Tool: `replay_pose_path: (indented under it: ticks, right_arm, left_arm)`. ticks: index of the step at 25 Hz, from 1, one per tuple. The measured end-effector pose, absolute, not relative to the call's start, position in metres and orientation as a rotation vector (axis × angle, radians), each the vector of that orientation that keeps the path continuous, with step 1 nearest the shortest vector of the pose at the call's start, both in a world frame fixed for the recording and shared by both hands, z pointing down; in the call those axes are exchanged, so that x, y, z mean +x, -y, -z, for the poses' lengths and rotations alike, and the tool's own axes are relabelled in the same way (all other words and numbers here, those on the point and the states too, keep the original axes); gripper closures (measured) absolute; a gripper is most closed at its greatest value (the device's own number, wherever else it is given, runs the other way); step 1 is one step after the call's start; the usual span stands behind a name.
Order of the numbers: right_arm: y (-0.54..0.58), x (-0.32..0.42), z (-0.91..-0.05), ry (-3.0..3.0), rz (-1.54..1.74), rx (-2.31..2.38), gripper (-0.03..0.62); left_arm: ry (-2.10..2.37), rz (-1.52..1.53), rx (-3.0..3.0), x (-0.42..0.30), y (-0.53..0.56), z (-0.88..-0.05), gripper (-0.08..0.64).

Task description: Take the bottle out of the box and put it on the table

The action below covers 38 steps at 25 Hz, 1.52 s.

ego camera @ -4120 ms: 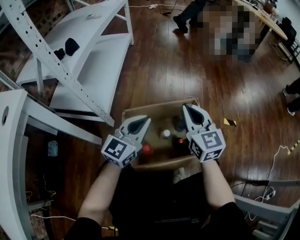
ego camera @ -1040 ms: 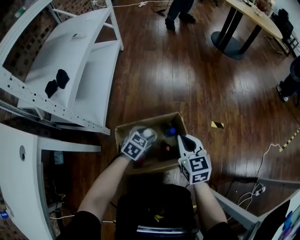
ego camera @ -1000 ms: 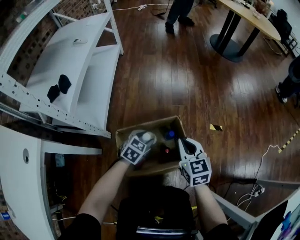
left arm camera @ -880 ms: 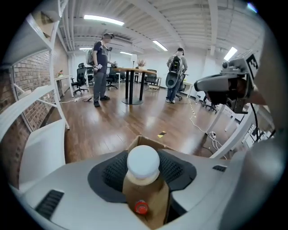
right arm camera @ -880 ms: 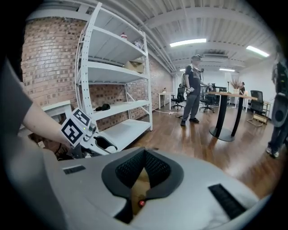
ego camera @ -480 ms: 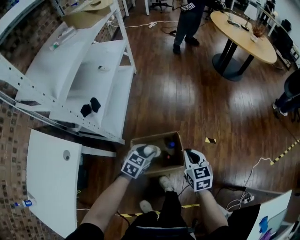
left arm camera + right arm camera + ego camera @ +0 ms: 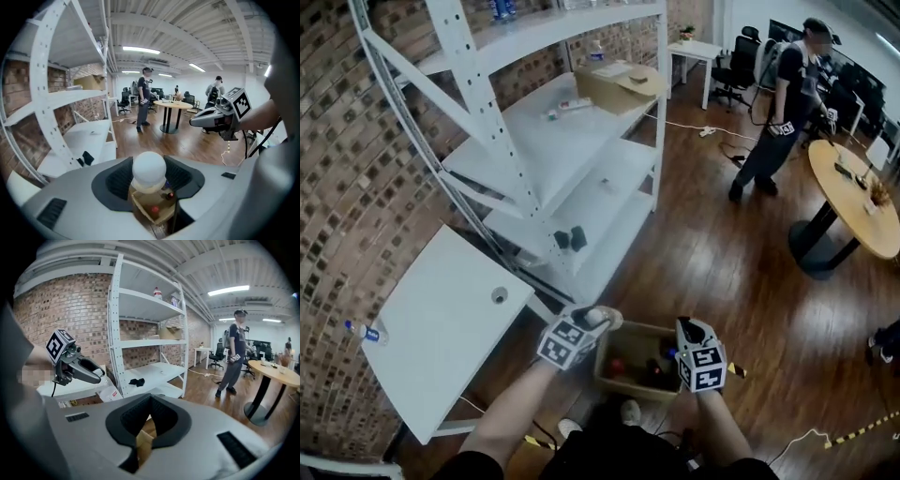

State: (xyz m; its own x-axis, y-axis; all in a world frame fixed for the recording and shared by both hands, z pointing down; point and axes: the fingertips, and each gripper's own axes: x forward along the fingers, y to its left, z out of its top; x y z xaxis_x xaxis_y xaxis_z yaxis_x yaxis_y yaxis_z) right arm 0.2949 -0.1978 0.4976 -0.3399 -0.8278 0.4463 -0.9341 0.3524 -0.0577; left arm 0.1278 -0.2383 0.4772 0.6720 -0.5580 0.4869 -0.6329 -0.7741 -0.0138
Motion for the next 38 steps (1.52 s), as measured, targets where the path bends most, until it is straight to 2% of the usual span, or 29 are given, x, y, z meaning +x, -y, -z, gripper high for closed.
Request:
replay_pose_path:
  ticks: [11,26,38]
  right_arm:
    - [0.215,0.148,-0.436,2.478,-0.238,1.230,0.591]
    - [0.190,-0.073,-0.405,2.669,-0.098,0.752,0.591]
    - [0.129,-0.239,-0.389,2.727,0.053,0.420,0.591]
  left_arm:
    - [1.392,-0.502,2.547,-0.036,0.202,-0.414,0.362]
    - [1.915,-0.289,2.117,-0.268,0.087,-0.392,0.362]
    - [2.109,-0.257,1.884,-0.403,-0.023,-0.393,0.362]
